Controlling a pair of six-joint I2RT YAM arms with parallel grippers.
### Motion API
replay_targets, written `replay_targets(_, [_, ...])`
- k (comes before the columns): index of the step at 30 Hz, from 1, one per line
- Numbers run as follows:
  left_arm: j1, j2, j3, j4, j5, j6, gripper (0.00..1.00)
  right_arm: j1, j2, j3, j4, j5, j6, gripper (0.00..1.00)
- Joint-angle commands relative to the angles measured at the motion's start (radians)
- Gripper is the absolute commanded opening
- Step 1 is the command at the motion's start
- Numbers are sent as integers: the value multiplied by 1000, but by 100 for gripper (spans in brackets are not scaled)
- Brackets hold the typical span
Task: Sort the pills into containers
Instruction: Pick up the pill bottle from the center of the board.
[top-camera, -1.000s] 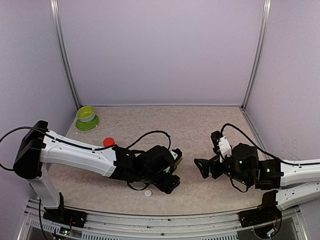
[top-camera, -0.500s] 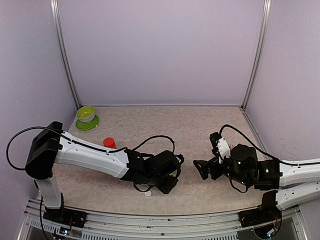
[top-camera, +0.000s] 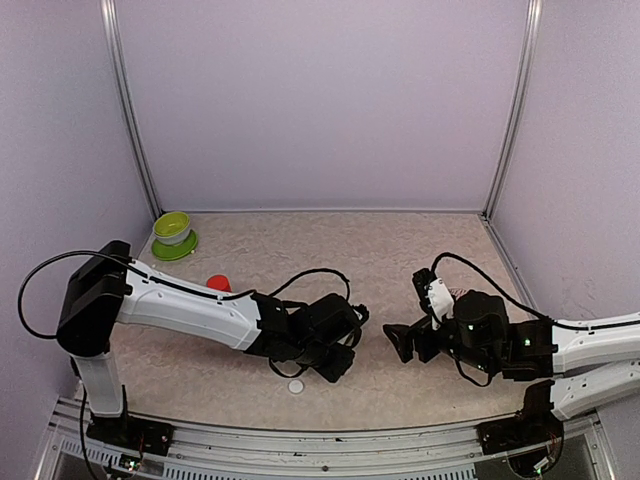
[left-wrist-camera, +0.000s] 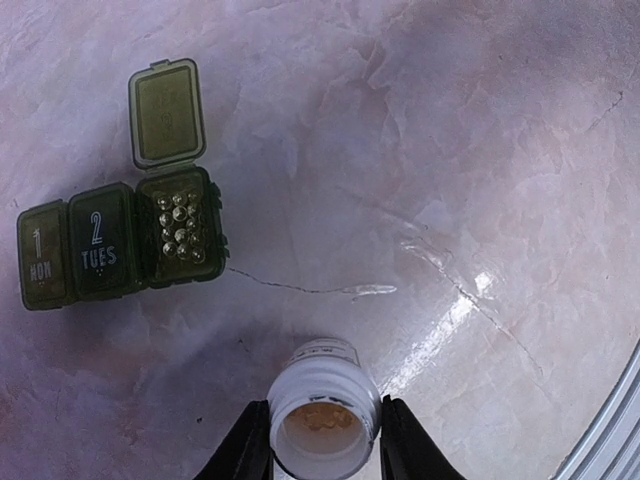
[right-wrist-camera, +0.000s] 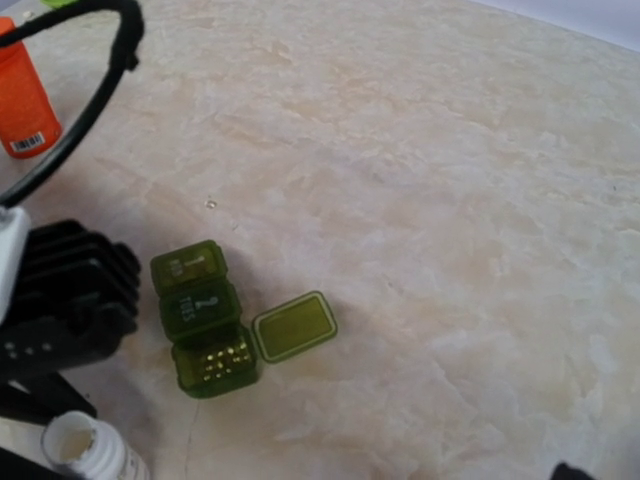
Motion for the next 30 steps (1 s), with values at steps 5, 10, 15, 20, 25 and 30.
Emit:
replay_targets(5, [17, 21, 26, 33, 25, 12, 27, -7, 11, -2, 40, -7, -15, 99])
replay_targets(10, [18, -8, 7, 57, 35, 12, 28, -7, -4, -31, 80, -27, -32, 99])
replay_targets(15, [20, -7, 18, 51, 39, 12, 42, -7, -16, -40, 99, -32, -37, 99])
replay_targets(20, [32, 9, 27, 38, 11, 12, 49, -7, -13, -39, 102, -41, -32, 99])
replay_targets(25, [37, 3, 27, 46, -5, 12, 50, -7, -13, -46, 105, -49, -25, 99])
replay_targets(30, [38, 11, 44, 47, 10, 30, 49, -7, -13, -48, 107, -49, -23, 98])
